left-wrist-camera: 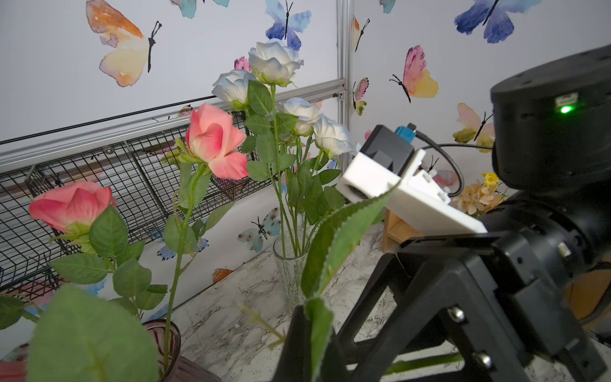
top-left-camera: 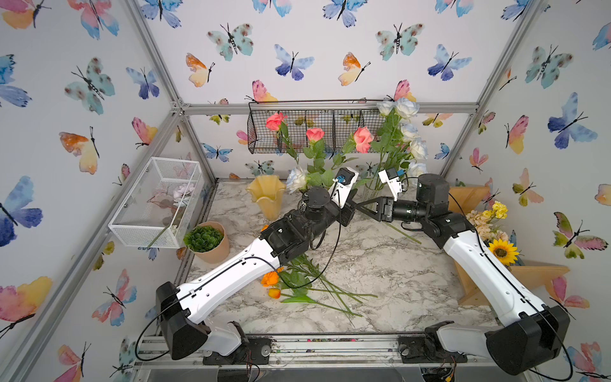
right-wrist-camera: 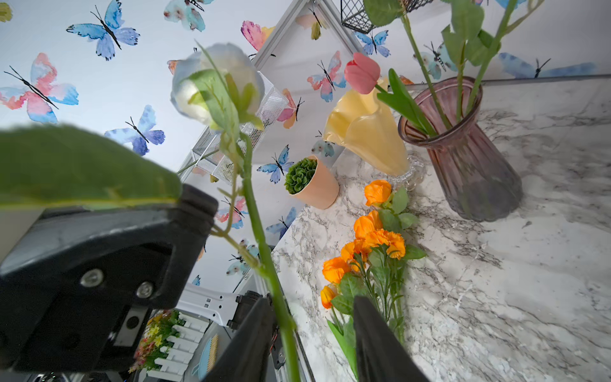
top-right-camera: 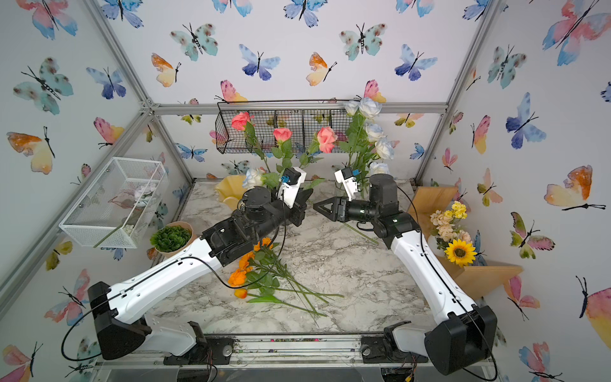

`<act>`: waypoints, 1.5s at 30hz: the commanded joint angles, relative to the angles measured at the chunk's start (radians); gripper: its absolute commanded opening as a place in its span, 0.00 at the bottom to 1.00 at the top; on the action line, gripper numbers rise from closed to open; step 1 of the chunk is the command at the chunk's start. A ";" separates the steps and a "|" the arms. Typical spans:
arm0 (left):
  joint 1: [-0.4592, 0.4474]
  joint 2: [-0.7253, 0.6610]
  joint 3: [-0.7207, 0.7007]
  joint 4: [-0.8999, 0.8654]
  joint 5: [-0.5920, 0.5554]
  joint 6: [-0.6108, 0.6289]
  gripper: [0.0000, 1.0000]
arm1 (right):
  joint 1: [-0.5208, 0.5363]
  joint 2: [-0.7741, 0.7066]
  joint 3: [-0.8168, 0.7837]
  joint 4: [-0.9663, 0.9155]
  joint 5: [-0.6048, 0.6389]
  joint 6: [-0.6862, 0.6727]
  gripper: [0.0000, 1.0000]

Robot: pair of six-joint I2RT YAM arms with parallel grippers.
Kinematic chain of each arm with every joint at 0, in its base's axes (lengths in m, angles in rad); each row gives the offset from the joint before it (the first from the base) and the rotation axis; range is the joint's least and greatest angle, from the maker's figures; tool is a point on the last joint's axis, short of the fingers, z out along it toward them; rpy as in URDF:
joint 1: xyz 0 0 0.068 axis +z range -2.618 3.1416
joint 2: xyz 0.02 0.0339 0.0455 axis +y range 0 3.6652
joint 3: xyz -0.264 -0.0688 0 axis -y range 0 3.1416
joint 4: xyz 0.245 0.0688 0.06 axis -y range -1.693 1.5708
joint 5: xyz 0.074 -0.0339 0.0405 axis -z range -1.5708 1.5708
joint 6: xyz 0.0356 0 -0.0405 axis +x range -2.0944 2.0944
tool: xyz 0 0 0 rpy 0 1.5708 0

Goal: Arrange the flowers in different vases according to their colors
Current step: Insert the flower into the vase.

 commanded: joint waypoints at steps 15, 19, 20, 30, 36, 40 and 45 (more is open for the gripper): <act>-0.005 0.022 0.032 -0.045 0.043 -0.016 0.53 | -0.004 -0.017 -0.026 0.106 0.025 0.040 0.02; -0.005 -0.006 0.022 -0.043 0.033 -0.035 0.99 | -0.004 -0.076 -0.116 0.237 0.097 0.089 0.02; -0.004 -0.021 0.016 -0.043 0.030 -0.045 0.99 | -0.004 -0.089 -0.139 0.273 0.114 0.103 0.02; -0.005 -0.339 -0.174 -0.047 -0.069 -0.162 0.99 | -0.004 -0.237 -0.299 0.425 0.256 0.080 0.02; -0.005 -0.507 -0.275 -0.120 -0.220 -0.182 0.99 | -0.004 -0.372 -0.416 0.586 0.489 0.024 0.02; -0.004 -0.581 -0.341 -0.150 -0.290 -0.178 0.99 | -0.004 -0.384 -0.436 0.732 0.657 -0.039 0.02; -0.003 -0.646 -0.416 -0.158 -0.360 -0.185 0.97 | -0.004 -0.292 -0.419 0.956 0.863 -0.122 0.02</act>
